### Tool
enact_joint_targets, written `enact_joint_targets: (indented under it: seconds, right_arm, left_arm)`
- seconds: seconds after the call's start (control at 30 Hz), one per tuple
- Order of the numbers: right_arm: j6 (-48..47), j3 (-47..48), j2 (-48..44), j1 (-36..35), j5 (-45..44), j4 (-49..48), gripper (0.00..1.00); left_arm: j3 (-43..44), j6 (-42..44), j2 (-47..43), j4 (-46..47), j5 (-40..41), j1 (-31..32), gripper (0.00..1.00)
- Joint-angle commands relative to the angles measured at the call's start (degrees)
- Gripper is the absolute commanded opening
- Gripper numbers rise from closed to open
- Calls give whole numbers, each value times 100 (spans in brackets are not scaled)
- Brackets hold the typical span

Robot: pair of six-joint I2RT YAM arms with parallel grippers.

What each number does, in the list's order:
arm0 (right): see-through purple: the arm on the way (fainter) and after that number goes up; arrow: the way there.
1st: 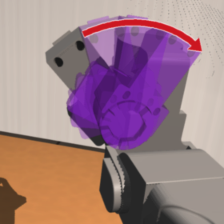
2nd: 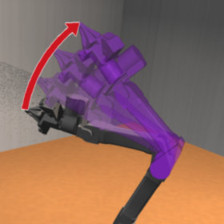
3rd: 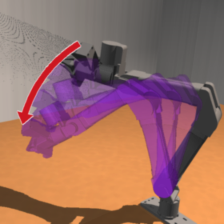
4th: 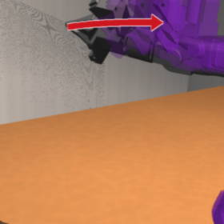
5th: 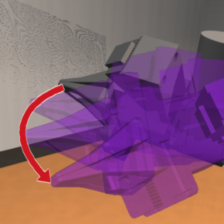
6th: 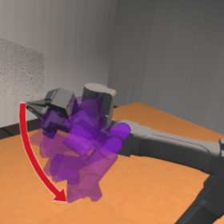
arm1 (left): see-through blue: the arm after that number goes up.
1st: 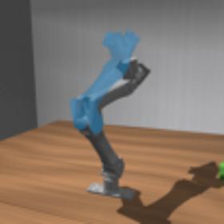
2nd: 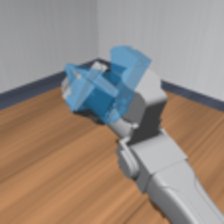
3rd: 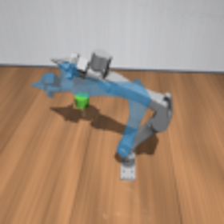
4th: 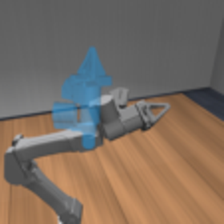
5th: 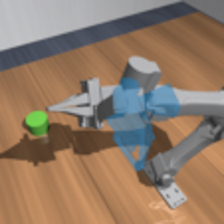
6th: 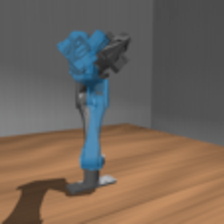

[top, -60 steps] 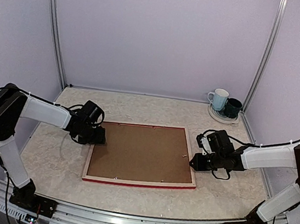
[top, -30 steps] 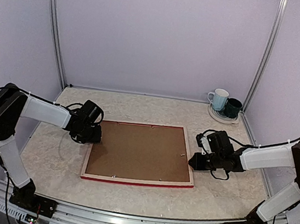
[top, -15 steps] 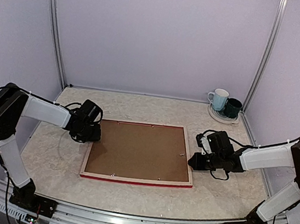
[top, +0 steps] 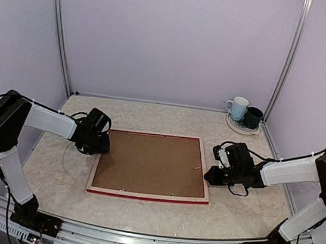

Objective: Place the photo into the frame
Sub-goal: Press the fastener onto the backboard.

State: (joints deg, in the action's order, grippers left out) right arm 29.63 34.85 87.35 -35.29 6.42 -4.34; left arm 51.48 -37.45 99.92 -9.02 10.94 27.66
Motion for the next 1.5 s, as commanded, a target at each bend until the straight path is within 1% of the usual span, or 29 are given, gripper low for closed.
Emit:
enact_joint_targets:
  seconds: [0.0,0.37,0.5,0.63,0.93,1.27,1.4,1.47]
  right_arm:
    - [-1,-179,239,-24,256,288,9]
    - [8,-246,238,-31,302,237,8]
    - [8,-259,251,-29,299,234,8]
    - [-3,-260,265,-31,316,213,7]
    - [8,-301,276,-28,365,172,6]
    - [16,-303,343,-31,430,109,5]
    - [17,-278,370,-31,453,113,5]
    - [10,-268,372,-28,457,116,5]
  left_arm:
    - [103,-45,202,53,-337,-9,39]
    - [125,-25,385,191,-433,-146,36]
    - [51,-55,387,321,-589,-155,41]
    - [41,-99,278,326,-570,-168,42]
    - [38,-214,351,297,-424,-235,34]
    - [-94,-266,387,328,-432,-235,28]
    - [-167,-288,366,337,-453,-235,23]
    - [-193,-302,354,338,-463,-235,22]
